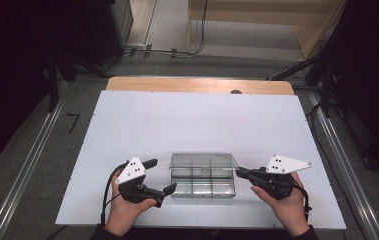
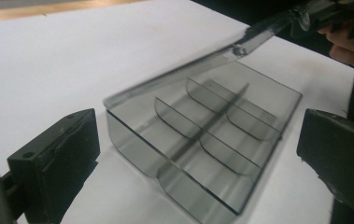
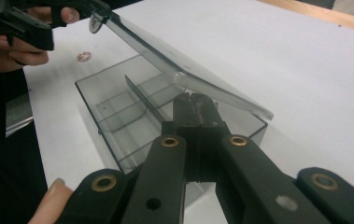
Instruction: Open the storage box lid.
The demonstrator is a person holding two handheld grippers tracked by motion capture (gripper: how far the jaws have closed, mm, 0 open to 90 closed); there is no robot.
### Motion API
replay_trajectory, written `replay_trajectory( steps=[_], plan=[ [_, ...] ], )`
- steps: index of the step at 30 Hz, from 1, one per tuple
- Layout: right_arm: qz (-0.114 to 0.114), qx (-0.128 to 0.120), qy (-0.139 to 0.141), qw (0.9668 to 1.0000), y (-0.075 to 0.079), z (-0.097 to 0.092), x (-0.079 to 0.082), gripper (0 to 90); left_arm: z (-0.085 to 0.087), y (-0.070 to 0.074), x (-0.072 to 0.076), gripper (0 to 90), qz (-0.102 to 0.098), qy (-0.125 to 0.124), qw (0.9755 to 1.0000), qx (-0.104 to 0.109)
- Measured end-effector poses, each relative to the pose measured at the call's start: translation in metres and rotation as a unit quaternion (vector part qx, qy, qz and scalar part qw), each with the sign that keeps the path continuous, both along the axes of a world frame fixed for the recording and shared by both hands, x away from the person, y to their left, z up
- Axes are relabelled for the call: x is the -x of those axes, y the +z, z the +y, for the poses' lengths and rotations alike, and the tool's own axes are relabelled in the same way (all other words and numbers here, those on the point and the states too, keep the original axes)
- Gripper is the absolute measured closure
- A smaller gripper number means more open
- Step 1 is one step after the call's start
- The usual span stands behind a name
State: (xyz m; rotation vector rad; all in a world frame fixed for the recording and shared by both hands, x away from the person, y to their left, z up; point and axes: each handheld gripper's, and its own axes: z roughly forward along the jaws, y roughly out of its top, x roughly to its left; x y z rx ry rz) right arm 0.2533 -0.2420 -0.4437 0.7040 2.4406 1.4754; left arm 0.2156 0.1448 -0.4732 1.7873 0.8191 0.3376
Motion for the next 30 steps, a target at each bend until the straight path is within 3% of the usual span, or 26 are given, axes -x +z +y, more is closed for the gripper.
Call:
replay_trajectory(
  steps=[13,18,24,30],
  plan=[
    [-0.006,-0.004,-0.003,1.0000,0.012,0.009,-0.015,88.4,-0.013,0.005,-0.036,3.4,-0.003,0.006,0.9999,-0.014],
    [-0.011,-0.006,-0.013,0.9998,0.018,0.010,-0.021,88.5,-0.013,0.002,-0.046,18.9,-0.002,0.004,1.0000,-0.007],
    [-0.022,-0.002,-0.024,0.9995,0.023,0.015,-0.025,88.4,-0.009,-0.003,-0.058,29.3,0.014,0.032,0.9994,0.003],
    [-0.015,-0.006,-0.026,0.9995,0.023,0.018,-0.031,88.4,-0.009,-0.008,-0.064,41.8,0.025,0.025,0.9994,0.005]
  ],
)
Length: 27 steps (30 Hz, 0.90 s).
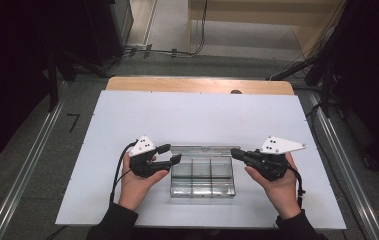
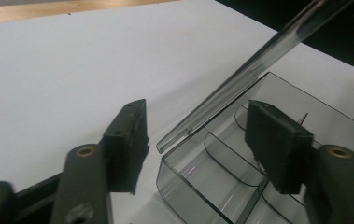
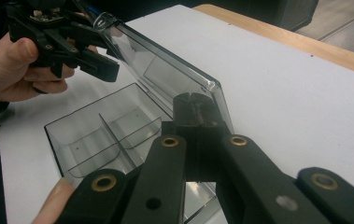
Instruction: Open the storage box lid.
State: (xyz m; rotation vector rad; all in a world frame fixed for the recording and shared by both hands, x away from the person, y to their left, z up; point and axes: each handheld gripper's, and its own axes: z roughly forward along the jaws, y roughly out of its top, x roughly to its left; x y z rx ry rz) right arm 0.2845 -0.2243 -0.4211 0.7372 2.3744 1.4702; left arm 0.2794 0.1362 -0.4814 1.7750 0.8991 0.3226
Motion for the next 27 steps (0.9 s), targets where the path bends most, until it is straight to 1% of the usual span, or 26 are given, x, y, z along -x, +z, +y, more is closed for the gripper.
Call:
replay_trajectory(
  steps=[3,5,7,8,9,13,17,20,21,22,23,24,25,26,27],
  plan=[
    [0.002,-0.001,0.000,1.0000,-0.001,0.001,-0.003,88.4,0.001,-0.002,-0.003,46.7,0.005,-0.001,0.9999,0.014],
    [0.004,-0.002,0.000,1.0000,0.000,0.001,-0.007,88.4,0.001,-0.002,-0.004,51.4,0.006,-0.002,0.9999,0.016],
    [0.002,-0.004,0.001,1.0000,0.001,0.001,-0.008,88.4,0.001,-0.002,-0.003,52.3,0.008,-0.001,0.9998,0.019],
    [0.001,-0.007,0.000,1.0000,0.001,0.001,-0.009,88.4,0.000,-0.001,-0.002,52.5,0.005,-0.001,0.9998,0.020],
    [0.000,-0.009,0.000,1.0000,0.001,0.000,-0.010,88.4,0.000,-0.001,-0.002,53.7,0.002,-0.001,0.9998,0.018],
    [0.002,-0.013,0.001,0.9999,0.000,0.000,-0.012,88.4,0.000,-0.004,-0.005,58.9,0.004,0.001,0.9998,0.019],
    [0.002,-0.012,0.000,0.9999,0.000,0.000,-0.013,88.4,0.000,-0.003,-0.005,62.1,-0.001,0.003,0.9996,0.027],
    [0.002,-0.013,0.002,0.9999,-0.001,-0.001,-0.015,88.3,0.001,-0.004,-0.005,63.6,0.000,0.003,0.9995,0.031],
    [0.003,-0.013,0.004,0.9999,-0.002,-0.002,-0.015,88.4,0.001,-0.004,-0.006,64.2,0.002,0.004,0.9993,0.038],
    [0.003,-0.013,0.004,0.9999,-0.002,-0.002,-0.015,88.4,0.001,-0.004,-0.006,64.5,0.002,0.004,0.9993,0.038],
    [0.004,-0.011,0.012,0.9999,-0.003,-0.005,-0.016,88.2,0.001,-0.004,-0.006,64.4,0.003,0.005,0.9992,0.040],
    [0.004,-0.011,0.012,0.9999,-0.003,-0.005,-0.016,88.2,0.001,-0.004,-0.006,64.4,0.002,0.005,0.9992,0.040],
    [0.008,-0.017,0.029,0.9994,-0.004,-0.010,-0.017,87.5,0.001,-0.004,-0.006,64.4,0.001,0.005,0.9992,0.040],
    [0.008,-0.017,0.029,0.9994,-0.004,-0.010,-0.017,87.5,0.001,-0.004,-0.006,64.4,0.001,0.005,0.9992,0.040],
    [0.005,-0.027,0.047,0.9985,-0.004,-0.014,-0.018,82.6,0.001,-0.004,-0.006,64.4,0.001,0.005,0.9992,0.040]
  ],
)
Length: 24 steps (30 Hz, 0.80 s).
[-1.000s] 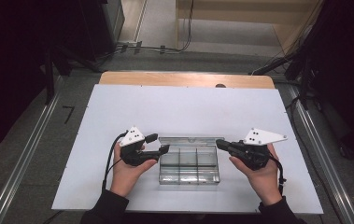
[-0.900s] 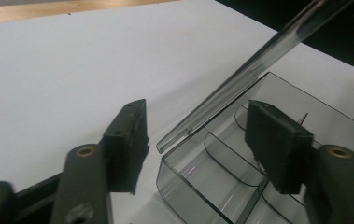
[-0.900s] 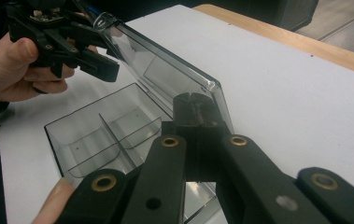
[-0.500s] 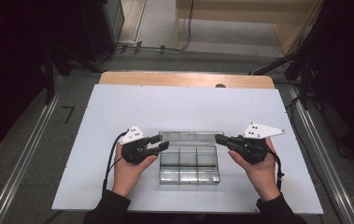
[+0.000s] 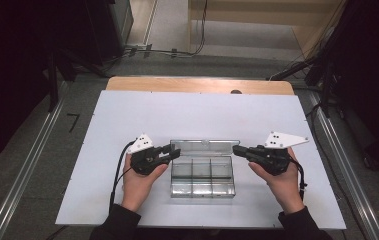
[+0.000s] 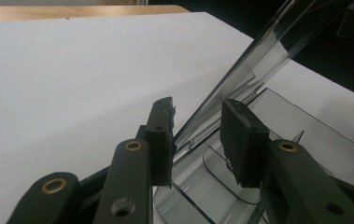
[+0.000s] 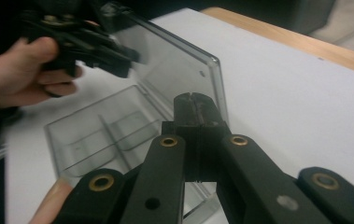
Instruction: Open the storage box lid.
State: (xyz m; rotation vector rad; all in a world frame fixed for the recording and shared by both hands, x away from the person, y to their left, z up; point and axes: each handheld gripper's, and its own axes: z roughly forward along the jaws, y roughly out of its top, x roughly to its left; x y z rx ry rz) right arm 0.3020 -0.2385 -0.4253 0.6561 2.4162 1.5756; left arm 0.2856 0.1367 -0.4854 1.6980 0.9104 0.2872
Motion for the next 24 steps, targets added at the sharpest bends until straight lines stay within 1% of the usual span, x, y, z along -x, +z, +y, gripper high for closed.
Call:
replay_trajectory(
  steps=[1,2,3,5,8,9,10,11,12,13,14,15,16,17,18,19,20,21,22,23,24],
  plan=[
    [-0.006,-0.004,0.013,0.9999,-0.001,-0.003,0.000,82.1,0.000,0.000,0.000,64.4,-0.001,0.000,1.0000,0.000],
    [-0.013,-0.003,0.021,0.9997,-0.002,-0.006,0.001,80.8,0.000,0.000,0.000,64.4,-0.001,0.001,1.0000,0.001],
    [-0.013,-0.004,0.026,0.9996,-0.004,-0.009,0.000,80.2,0.000,0.000,0.000,64.5,-0.002,0.001,1.0000,0.002],
    [-0.011,-0.011,0.024,0.9996,-0.010,-0.018,-0.002,78.6,0.000,-0.001,-0.001,64.7,-0.001,0.001,1.0000,0.004],
    [-0.010,-0.015,0.023,0.9996,-0.013,-0.022,-0.003,77.7,0.000,-0.001,-0.002,64.8,-0.001,0.001,1.0000,0.006],
    [-0.006,-0.016,0.013,0.9998,-0.016,-0.023,-0.005,73.8,0.000,-0.001,-0.002,64.8,-0.001,0.000,1.0000,0.007],
    [-0.006,-0.016,0.013,0.9998,-0.016,-0.023,-0.005,73.8,0.000,-0.001,-0.002,64.8,-0.001,0.000,1.0000,0.007],
    [-0.004,-0.003,-0.005,1.0000,-0.020,-0.019,-0.007,66.2,0.000,-0.001,-0.002,64.8,-0.002,0.000,1.0000,0.007],
    [-0.004,-0.003,-0.005,1.0000,-0.020,-0.019,-0.007,66.2,0.000,-0.001,-0.002,64.8,-0.001,0.001,1.0000,0.009],
    [0.001,0.006,-0.030,0.9995,-0.024,-0.012,-0.010,60.9,0.000,-0.002,-0.003,65.0,-0.001,0.001,0.9999,0.010],
    [0.001,0.006,-0.030,0.9995,-0.024,-0.012,-0.010,60.9,0.000,-0.002,-0.003,65.0,0.000,0.001,0.9999,0.012],
    [0.005,0.005,-0.041,0.9991,-0.027,-0.009,-0.012,59.1,0.000,-0.002,-0.003,65.1,0.001,0.001,0.9999,0.013],
    [0.009,0.001,-0.046,0.9989,-0.029,-0.007,-0.013,58.8,0.000,-0.002,-0.004,65.1,0.002,0.000,0.9999,0.014],
    [0.014,0.002,-0.051,0.9986,-0.033,0.000,-0.016,59.2,0.000,-0.002,-0.004,65.1,0.002,0.000,0.9998,0.017],
    [0.014,0.002,-0.051,0.9986,-0.033,0.000,-0.016,59.2,0.000,-0.003,-0.004,65.1,0.003,0.001,0.9998,0.018],
    [0.013,0.015,-0.050,0.9986,-0.038,0.008,-0.017,60.5,0.000,-0.003,-0.004,65.0,0.004,0.000,0.9998,0.019],
    [0.013,0.015,-0.050,0.9986,-0.038,0.008,-0.017,60.5,0.001,-0.003,-0.004,65.0,0.004,0.001,0.9998,0.021],
    [0.001,0.015,-0.061,0.9980,-0.043,0.013,-0.016,63.6,0.001,-0.004,-0.005,65.0,0.005,0.002,0.9996,0.027],
    [0.001,0.015,-0.061,0.9980,-0.043,0.013,-0.016,63.6,0.001,-0.004,-0.005,64.9,0.005,0.002,0.9996,0.027],
    [-0.006,0.007,-0.066,0.9978,-0.045,0.013,-0.016,65.4,0.001,-0.004,-0.005,64.9,0.006,0.002,0.9995,0.030],
    [-0.009,-0.003,-0.075,0.9971,-0.049,0.013,-0.016,68.4,0.001,-0.004,-0.005,64.9,0.007,0.003,0.9995,0.032]
  ],
)
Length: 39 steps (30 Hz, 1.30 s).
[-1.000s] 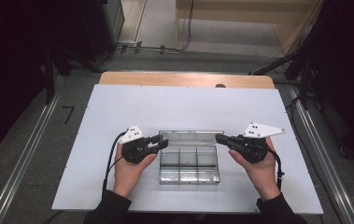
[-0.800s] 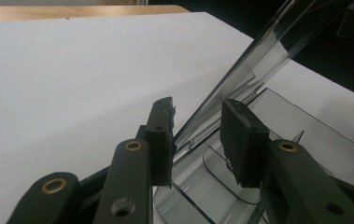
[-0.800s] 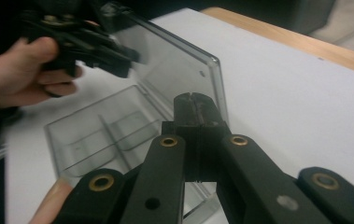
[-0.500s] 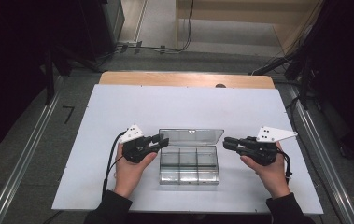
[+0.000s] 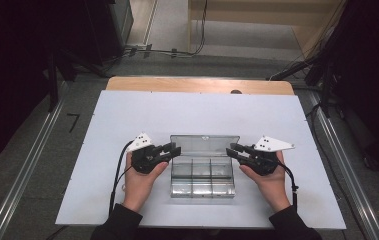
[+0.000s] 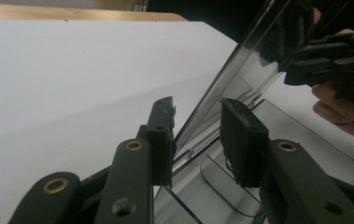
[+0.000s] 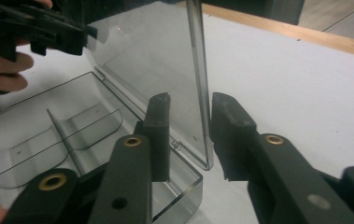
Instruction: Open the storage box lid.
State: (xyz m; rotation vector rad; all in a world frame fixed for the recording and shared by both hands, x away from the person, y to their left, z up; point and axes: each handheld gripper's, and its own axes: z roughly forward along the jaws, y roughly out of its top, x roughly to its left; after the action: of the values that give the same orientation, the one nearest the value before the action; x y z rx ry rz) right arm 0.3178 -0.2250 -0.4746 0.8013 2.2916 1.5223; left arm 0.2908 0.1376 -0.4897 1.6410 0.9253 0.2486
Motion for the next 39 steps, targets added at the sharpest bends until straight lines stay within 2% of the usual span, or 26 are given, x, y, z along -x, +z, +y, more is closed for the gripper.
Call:
replay_trajectory(
  steps=[2,4,15,19,30,31,39],
  plan=[
    [-0.004,-0.002,-0.001,1.0000,-0.001,0.000,0.000,70.3,0.000,-0.001,0.000,64.9,0.000,0.000,1.0000,0.001],
    [0.003,-0.016,-0.004,0.9999,-0.003,-0.001,-0.002,71.9,-0.001,-0.001,0.000,65.0,0.000,0.006,1.0000,0.003],
    [0.005,-0.026,-0.025,0.9993,-0.005,0.003,0.000,75.6,-0.001,-0.002,0.000,68.7,-0.006,0.022,0.9997,0.000],
    [0.019,-0.035,-0.017,0.9991,-0.005,0.005,0.000,77.9,0.002,-0.003,0.000,69.7,-0.002,0.031,0.9995,0.008],
    [0.047,-0.047,-0.032,0.9973,-0.007,0.009,-0.002,77.7,0.006,-0.004,-0.002,72.7,0.010,0.033,0.9993,0.014],
    [0.056,-0.049,-0.034,0.9966,-0.007,0.009,-0.003,77.5,0.006,-0.004,-0.002,73.3,0.011,0.034,0.9993,0.014],
    [0.068,-0.053,-0.040,0.9955,-0.009,0.012,-0.006,76.6,0.007,-0.006,-0.001,74.9,0.020,0.041,0.9988,0.018]
  ],
)
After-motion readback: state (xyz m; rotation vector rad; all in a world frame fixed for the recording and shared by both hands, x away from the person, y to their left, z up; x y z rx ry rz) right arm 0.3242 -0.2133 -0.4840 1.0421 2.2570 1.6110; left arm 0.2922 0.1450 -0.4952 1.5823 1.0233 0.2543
